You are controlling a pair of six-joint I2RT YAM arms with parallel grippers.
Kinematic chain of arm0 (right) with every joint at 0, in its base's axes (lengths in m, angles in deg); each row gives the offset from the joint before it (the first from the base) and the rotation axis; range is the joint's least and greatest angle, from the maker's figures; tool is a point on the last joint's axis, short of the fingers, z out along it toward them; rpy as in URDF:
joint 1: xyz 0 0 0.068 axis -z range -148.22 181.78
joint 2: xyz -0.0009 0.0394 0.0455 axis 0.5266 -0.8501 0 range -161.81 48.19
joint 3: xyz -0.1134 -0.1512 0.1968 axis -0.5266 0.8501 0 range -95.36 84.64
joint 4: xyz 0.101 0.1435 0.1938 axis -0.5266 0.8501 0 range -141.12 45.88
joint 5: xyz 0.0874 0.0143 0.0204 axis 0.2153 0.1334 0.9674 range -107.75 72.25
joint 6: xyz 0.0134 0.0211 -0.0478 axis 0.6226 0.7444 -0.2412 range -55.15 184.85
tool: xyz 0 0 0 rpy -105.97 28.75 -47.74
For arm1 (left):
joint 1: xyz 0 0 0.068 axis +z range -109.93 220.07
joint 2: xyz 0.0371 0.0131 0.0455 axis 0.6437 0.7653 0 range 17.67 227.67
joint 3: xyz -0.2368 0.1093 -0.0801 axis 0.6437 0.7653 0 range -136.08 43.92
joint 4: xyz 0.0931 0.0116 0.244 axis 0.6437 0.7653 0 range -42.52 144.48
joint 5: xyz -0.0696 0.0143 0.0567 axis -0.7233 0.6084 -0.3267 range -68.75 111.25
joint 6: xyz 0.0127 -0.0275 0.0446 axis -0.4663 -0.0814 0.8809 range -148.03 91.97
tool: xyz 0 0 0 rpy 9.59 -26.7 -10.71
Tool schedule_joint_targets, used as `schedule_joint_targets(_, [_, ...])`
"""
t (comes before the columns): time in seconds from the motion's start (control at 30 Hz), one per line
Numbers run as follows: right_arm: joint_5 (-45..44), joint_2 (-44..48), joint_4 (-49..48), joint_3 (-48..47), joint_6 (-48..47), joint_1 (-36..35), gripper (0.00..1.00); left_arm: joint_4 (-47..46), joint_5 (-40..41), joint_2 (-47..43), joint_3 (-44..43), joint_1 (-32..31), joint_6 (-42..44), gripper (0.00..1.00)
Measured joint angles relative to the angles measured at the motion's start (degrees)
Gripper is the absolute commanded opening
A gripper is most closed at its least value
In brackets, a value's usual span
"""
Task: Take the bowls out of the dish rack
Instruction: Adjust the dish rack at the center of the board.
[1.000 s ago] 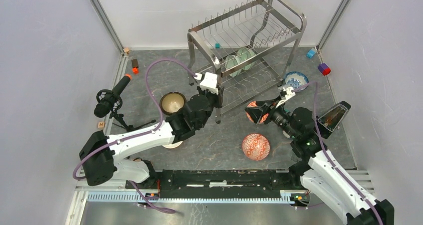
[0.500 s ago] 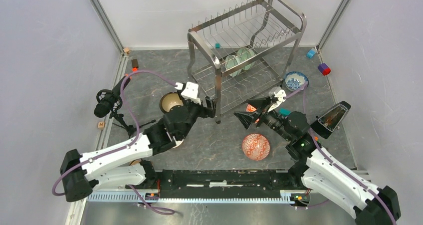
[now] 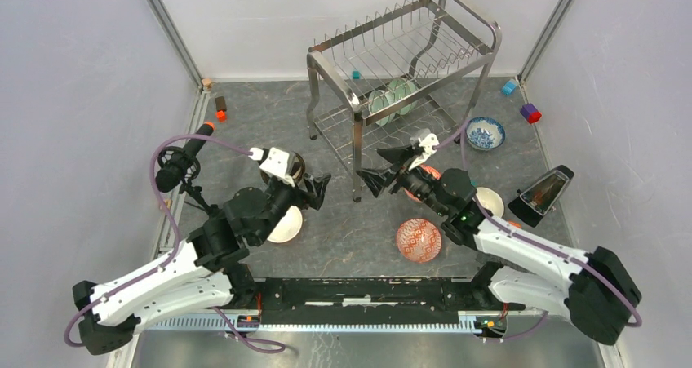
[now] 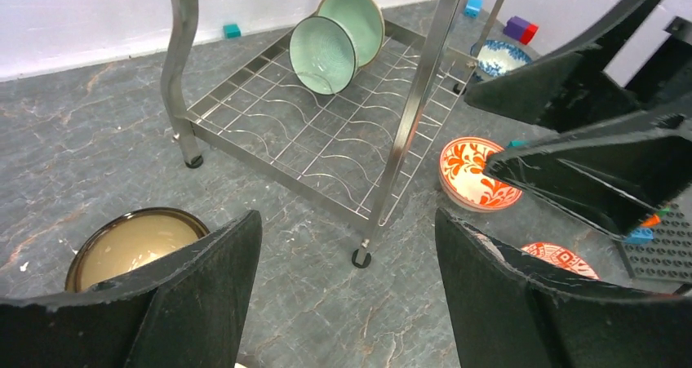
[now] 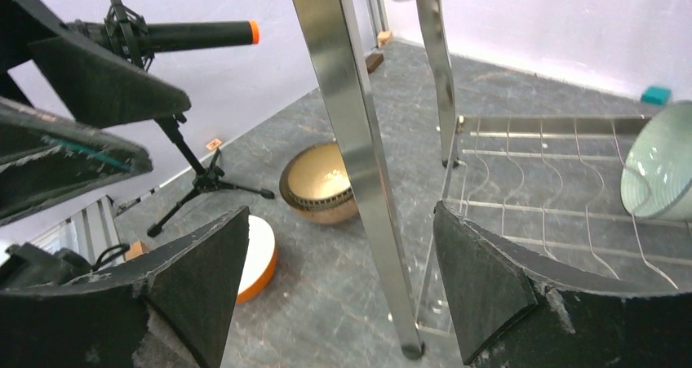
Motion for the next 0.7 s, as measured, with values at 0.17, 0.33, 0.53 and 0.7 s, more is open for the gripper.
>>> schedule_joint_targets(0.17, [-2.19,-6.32,-3.61,-4.74,-1.38,-1.49,0.84,3.37,0.11,-3.19,-0.04,0.02,0.52,0.84])
schedule_joint_targets(0.33, [-2.97,-12.35,-5.31,-9.05,-1.64,-1.75,0.73,5.79,0.46,-3.82,-0.04,0.0,2.08,0.84])
schedule_joint_targets(0.53, [-2.95,-17.86,-6.43,-11.74,-0.44,-2.21,0.56,6.34,1.07,-3.82,-0.04,0.0,4.63,0.85])
schedule_joint_targets(0.7, [-4.04,-21.05,-7.45,-11.96,0.13,-2.47,0.34,6.32,2.29,-4.11,-0.04,0.0,5.7,0.85])
